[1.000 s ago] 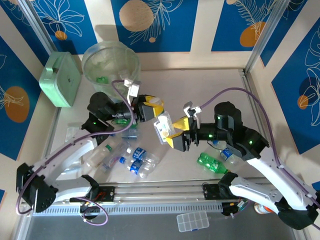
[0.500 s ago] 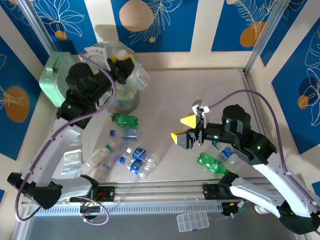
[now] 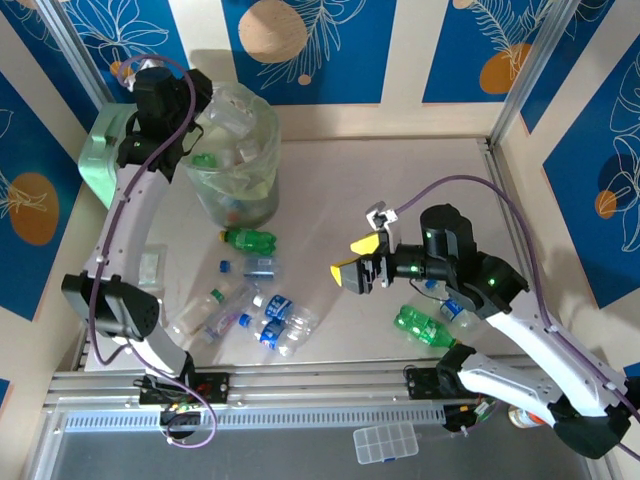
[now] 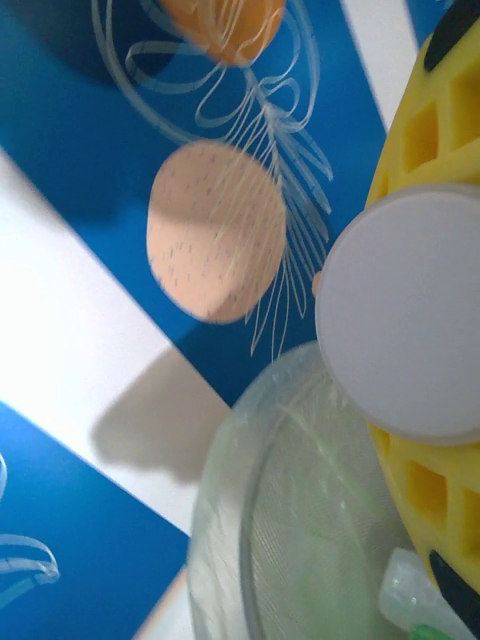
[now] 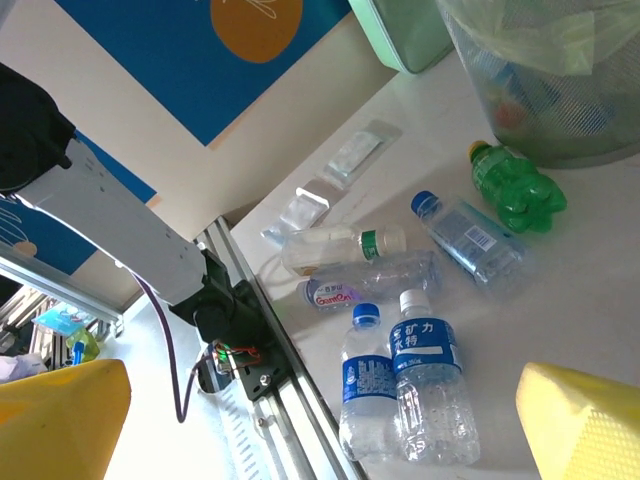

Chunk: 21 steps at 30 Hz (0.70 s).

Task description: Put the plastic bottles in the bin

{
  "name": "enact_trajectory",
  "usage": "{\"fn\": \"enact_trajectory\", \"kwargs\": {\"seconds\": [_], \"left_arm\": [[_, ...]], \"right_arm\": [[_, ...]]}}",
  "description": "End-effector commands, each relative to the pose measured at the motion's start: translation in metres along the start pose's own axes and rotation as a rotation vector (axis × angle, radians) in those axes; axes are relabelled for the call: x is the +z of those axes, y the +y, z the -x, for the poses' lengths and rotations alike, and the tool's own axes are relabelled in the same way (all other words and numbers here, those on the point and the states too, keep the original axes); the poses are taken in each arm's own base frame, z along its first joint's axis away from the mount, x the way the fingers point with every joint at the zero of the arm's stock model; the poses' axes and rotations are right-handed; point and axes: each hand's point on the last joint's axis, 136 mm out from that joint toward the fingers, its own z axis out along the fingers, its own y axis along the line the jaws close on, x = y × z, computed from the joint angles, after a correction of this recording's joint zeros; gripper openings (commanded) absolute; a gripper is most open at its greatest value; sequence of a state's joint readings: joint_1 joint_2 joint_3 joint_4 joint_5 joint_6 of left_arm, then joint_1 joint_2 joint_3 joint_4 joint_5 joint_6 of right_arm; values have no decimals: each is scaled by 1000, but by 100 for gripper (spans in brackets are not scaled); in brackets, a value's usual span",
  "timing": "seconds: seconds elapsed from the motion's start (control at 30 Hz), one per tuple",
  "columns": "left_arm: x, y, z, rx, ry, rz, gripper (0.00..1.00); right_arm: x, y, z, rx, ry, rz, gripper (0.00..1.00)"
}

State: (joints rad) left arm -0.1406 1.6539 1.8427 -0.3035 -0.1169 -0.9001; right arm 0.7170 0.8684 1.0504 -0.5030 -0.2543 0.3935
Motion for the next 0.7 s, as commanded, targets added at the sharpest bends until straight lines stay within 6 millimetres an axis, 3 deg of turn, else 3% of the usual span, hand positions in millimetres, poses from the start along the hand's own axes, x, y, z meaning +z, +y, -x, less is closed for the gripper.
{"fn": "enact_trajectory", "kwargs": {"seconds": [0.0, 0.37, 0.53, 0.57, 0.67], "left_arm": [[24, 15, -6, -192, 41, -21, 0], [77, 70, -60, -223, 228, 92, 0], [97, 76, -93, -242, 344, 58, 0], [100, 80, -98, -240, 354, 64, 2], [105, 92, -109, -233, 382, 95, 25]], "right_arm": [[0, 8, 4, -14, -2, 31, 99], [9, 5, 6, -15, 17, 17, 99], [17, 0, 1, -7, 33, 11, 99], [18, -1, 0, -7, 38, 10, 99], [18, -1, 0, -12, 40, 2, 99]]}}
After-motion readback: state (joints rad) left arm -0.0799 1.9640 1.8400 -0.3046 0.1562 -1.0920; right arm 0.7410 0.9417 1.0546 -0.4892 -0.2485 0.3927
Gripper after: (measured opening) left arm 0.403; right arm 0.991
